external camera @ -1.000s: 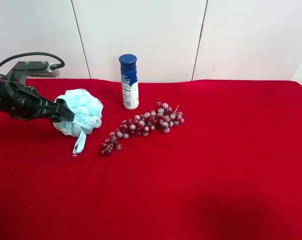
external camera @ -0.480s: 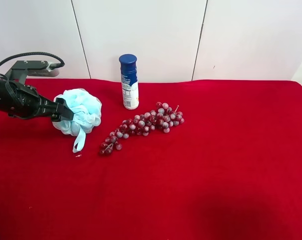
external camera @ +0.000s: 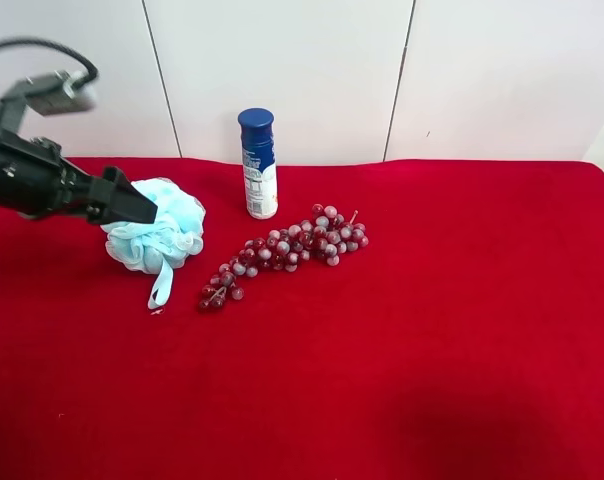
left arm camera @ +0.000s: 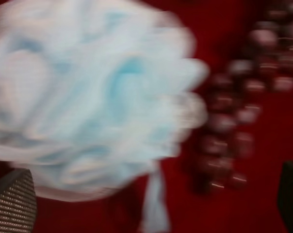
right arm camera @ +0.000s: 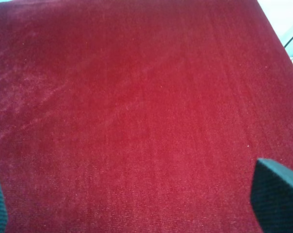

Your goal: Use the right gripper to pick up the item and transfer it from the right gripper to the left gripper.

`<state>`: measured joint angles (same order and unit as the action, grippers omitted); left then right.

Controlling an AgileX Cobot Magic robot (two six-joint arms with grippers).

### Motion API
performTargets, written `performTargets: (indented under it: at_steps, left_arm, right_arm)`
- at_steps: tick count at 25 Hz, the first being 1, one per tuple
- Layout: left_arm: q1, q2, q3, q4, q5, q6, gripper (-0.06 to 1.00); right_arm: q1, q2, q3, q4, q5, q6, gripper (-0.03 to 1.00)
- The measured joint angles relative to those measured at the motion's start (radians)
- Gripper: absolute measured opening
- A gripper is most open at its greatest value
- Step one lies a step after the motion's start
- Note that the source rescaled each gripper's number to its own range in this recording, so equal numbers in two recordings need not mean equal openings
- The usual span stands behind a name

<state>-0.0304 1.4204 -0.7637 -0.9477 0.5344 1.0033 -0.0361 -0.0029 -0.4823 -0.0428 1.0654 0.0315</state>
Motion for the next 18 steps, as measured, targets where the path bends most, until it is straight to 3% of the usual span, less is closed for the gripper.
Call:
performTargets:
  at_steps: [5, 13, 18]
  left_arm:
    - [0.0, -0.169, 0.0, 0.143, 0.148, -0.029, 1.0]
    - [0.0, -0.433, 0.0, 0.507, 0.335, -0.308, 1.0]
    - [0.0, -0.6, 0.006, 0.665, 0.436, -0.453, 1.0]
  right_arm:
    - [0.0, 0.0, 0.0, 0.0, 0.0, 0.0, 1.0]
    - [0.0, 0.0, 0.0, 0.0, 0.0, 0.0, 1.0]
    - [0.0, 0.0, 0.0, 0.0, 0.0, 0.0, 1.0]
